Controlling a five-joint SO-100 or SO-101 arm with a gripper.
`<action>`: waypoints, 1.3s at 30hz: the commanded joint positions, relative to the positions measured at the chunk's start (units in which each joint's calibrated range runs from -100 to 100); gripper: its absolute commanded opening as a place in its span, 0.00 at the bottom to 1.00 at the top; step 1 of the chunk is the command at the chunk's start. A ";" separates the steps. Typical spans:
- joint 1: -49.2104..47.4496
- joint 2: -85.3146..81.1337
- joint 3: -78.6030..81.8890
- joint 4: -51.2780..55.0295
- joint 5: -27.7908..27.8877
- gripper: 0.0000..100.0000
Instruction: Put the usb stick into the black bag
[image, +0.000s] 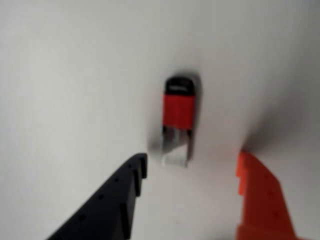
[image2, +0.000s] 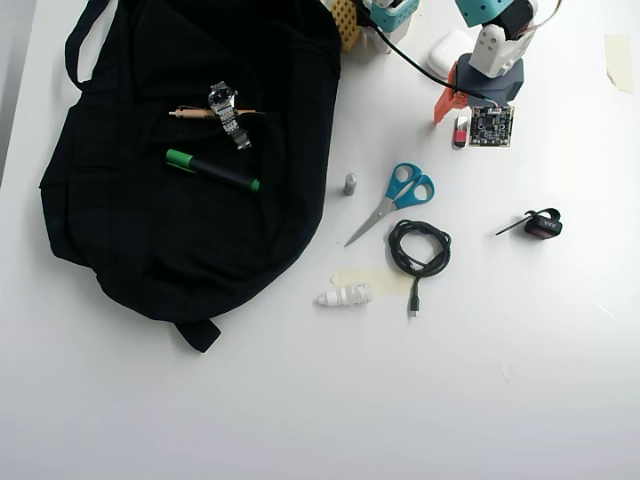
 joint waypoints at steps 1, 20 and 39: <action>0.48 2.19 -3.44 0.21 1.38 0.23; 1.97 14.81 -14.22 4.95 1.38 0.22; 1.75 17.55 -16.56 9.77 0.75 0.15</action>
